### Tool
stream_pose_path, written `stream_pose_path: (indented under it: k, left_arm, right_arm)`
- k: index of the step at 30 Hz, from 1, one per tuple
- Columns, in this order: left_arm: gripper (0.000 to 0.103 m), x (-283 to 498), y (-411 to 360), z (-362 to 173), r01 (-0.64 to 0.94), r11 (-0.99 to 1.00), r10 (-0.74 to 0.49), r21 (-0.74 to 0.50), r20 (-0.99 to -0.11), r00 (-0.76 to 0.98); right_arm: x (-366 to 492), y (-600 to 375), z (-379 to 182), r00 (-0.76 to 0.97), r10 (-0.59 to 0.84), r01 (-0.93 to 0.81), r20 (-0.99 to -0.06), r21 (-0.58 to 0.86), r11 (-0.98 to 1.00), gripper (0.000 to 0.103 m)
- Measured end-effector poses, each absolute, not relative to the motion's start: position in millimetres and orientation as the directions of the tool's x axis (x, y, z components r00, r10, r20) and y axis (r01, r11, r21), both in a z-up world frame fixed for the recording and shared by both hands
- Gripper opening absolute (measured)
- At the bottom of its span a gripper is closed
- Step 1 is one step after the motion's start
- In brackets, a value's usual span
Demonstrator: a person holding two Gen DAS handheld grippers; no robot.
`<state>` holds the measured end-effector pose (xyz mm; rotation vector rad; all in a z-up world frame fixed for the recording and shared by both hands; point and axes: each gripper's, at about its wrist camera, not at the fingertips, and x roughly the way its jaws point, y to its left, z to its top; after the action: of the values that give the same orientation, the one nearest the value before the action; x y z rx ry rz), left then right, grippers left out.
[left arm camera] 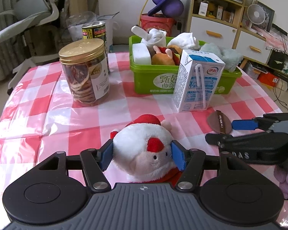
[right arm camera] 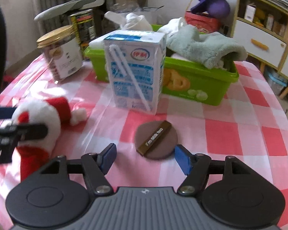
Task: Organize soft objects
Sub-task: 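Grasp the brown 'I'm Milk tea' disc with the right tool, then carry the Santa plush with the left tool while the right tool carries the disc into the bin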
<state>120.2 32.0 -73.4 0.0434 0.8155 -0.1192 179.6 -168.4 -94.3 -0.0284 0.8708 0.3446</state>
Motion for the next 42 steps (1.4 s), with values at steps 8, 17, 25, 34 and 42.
stream_pose_path:
  k: [8,17,25,34,42]
  left_arm:
    - [0.061,120.5,32.1,-70.2,0.119,0.993,-0.09,-0.01,-0.724,0.684]
    - [0.061,120.0,38.2,-55.0,0.1,0.993,-0.118,-0.066,-0.706,0.698]
    - [0.061,119.6,44.8,-33.5,0.074,0.989,-0.143,-0.13,-0.675,0.724]
    - [0.061,128.5,45.9,2.8,0.069,0.991,-0.127,-0.118,-0.615,0.778]
    - [0.061,170.1,30.5,39.5,0.113,0.992,-0.124,-0.054,-0.544,0.83]
  right_arm:
    - [181.9,-166.6,-89.8,0.58,0.296,-0.313,-0.759,0.128,0.941,0.026]
    - [175.7,-190.9,-64.6,0.53,0.442,-0.261,-0.724,0.357,0.897,0.025]
    - [174.0,-206.8,-42.8,0.521,0.5,-0.204,-0.692,0.468,0.86,0.025]
    - [175.0,-224.4,1.9,0.576,0.56,-0.197,-0.596,0.564,0.802,0.025]
    - [204.4,-238.5,31.9,0.645,0.537,-0.182,-0.543,0.574,0.798,0.025]
